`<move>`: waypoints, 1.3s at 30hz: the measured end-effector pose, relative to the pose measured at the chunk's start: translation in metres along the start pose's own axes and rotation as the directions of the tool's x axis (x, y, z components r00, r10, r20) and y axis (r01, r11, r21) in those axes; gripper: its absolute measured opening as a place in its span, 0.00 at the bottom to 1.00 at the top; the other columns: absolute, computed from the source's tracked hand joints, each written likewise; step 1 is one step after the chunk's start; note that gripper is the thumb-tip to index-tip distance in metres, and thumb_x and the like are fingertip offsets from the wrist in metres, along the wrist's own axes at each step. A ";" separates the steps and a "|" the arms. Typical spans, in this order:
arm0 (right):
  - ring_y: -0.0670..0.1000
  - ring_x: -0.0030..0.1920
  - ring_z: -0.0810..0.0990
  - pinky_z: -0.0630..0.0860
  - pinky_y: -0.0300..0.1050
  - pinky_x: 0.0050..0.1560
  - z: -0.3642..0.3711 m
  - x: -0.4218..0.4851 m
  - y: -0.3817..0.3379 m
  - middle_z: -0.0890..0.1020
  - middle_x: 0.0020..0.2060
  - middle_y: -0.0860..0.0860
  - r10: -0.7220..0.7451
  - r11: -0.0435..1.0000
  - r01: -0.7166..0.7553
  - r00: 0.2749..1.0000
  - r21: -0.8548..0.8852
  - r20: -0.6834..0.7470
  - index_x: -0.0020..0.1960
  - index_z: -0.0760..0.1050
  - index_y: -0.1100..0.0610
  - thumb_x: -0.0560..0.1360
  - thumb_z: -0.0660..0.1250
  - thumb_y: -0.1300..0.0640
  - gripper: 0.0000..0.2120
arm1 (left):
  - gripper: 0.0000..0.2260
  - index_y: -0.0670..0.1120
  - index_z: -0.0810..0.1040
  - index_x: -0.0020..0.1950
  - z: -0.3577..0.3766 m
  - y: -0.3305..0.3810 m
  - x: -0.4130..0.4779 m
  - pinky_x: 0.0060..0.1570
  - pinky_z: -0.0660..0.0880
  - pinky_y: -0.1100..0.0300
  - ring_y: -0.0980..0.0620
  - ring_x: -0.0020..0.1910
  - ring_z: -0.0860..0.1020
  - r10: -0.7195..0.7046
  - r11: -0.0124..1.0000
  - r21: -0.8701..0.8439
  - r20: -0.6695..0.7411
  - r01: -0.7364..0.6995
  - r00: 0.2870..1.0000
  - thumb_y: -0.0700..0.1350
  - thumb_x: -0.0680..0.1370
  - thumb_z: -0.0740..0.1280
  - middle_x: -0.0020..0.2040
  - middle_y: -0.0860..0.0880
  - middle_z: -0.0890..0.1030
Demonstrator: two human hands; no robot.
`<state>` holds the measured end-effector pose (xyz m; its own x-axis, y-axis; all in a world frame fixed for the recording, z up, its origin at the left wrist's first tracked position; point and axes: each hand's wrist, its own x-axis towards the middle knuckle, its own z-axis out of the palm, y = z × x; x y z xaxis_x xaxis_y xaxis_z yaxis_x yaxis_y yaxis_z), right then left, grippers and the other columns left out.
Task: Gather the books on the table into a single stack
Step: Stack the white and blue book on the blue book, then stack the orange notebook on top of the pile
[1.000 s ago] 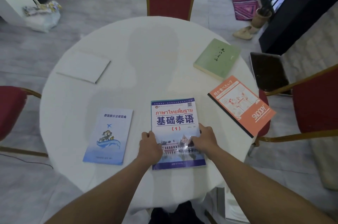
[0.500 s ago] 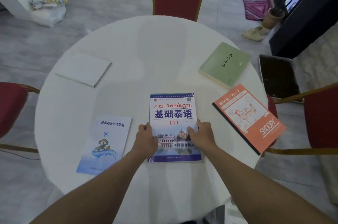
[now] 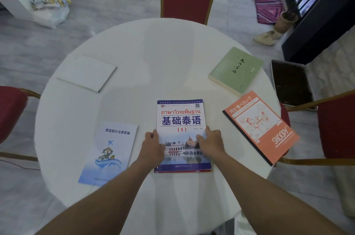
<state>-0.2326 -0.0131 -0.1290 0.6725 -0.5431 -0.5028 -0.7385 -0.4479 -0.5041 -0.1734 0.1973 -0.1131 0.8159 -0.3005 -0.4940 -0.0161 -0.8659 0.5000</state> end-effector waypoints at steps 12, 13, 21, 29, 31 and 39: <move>0.54 0.57 0.79 0.84 0.49 0.51 -0.006 -0.014 -0.001 0.71 0.60 0.54 0.014 0.999 -0.014 1.000 0.042 -0.003 0.73 0.68 0.53 0.80 0.64 0.45 0.24 | 0.26 0.39 0.56 0.74 -0.009 0.013 -0.003 0.57 0.78 0.54 0.46 0.60 0.72 -0.028 0.999 0.042 0.033 0.027 0.999 0.41 0.80 0.64 0.68 0.41 0.62; 0.54 0.56 0.79 0.84 0.50 0.51 -0.006 -0.016 0.001 0.71 0.60 0.54 0.002 0.999 -0.002 1.000 0.042 0.002 0.72 0.69 0.53 0.80 0.64 0.45 0.23 | 0.26 0.39 0.56 0.73 -0.010 0.016 -0.004 0.58 0.77 0.55 0.46 0.61 0.71 -0.025 0.998 0.055 0.018 0.024 1.000 0.40 0.79 0.64 0.68 0.41 0.62; 0.52 0.50 0.80 0.78 0.41 0.40 -0.034 -0.036 0.004 0.78 0.63 0.56 -0.024 0.993 0.020 0.999 0.119 0.029 0.72 0.71 0.57 0.82 0.63 0.53 0.20 | 0.31 0.42 0.55 0.76 -0.016 0.056 -0.015 0.64 0.71 0.53 0.45 0.67 0.64 0.180 0.973 0.156 -0.066 -0.168 0.981 0.43 0.78 0.67 0.71 0.43 0.61; 0.57 0.68 0.74 0.72 0.50 0.66 -0.088 -0.032 0.033 0.72 0.71 0.57 0.006 0.993 -0.003 1.000 0.115 -0.021 0.76 0.66 0.55 0.81 0.65 0.50 0.26 | 0.19 0.42 0.66 0.69 0.006 0.123 -0.012 0.64 0.69 0.55 0.50 0.60 0.66 0.263 0.959 0.086 0.087 -0.270 0.961 0.44 0.79 0.64 0.67 0.43 0.68; 0.58 0.70 0.72 0.71 0.52 0.69 -0.104 -0.025 0.044 0.72 0.71 0.57 -0.001 0.994 0.003 1.000 0.109 -0.024 0.76 0.67 0.56 0.81 0.65 0.50 0.26 | 0.18 0.42 0.67 0.68 0.017 0.142 -0.009 0.62 0.69 0.57 0.51 0.57 0.66 0.257 0.959 0.087 0.122 -0.268 0.959 0.46 0.80 0.63 0.67 0.43 0.69; 0.60 0.66 0.74 0.71 0.55 0.67 -0.176 0.015 0.101 0.73 0.66 0.58 0.029 0.999 -0.032 0.992 -0.025 -0.124 0.73 0.70 0.55 0.79 0.66 0.48 0.25 | 0.23 0.39 0.65 0.71 0.073 0.223 0.001 0.68 0.67 0.51 0.41 0.70 0.68 0.191 0.968 0.108 0.253 -0.224 0.948 0.50 0.81 0.61 0.71 0.39 0.66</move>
<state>-0.3055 -0.1919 -0.0640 0.6395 -0.6400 -0.4260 -0.7609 -0.4473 -0.4701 -0.2178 -0.0253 -0.0540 0.6241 -0.5519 -0.5531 -0.2612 -0.8145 0.5180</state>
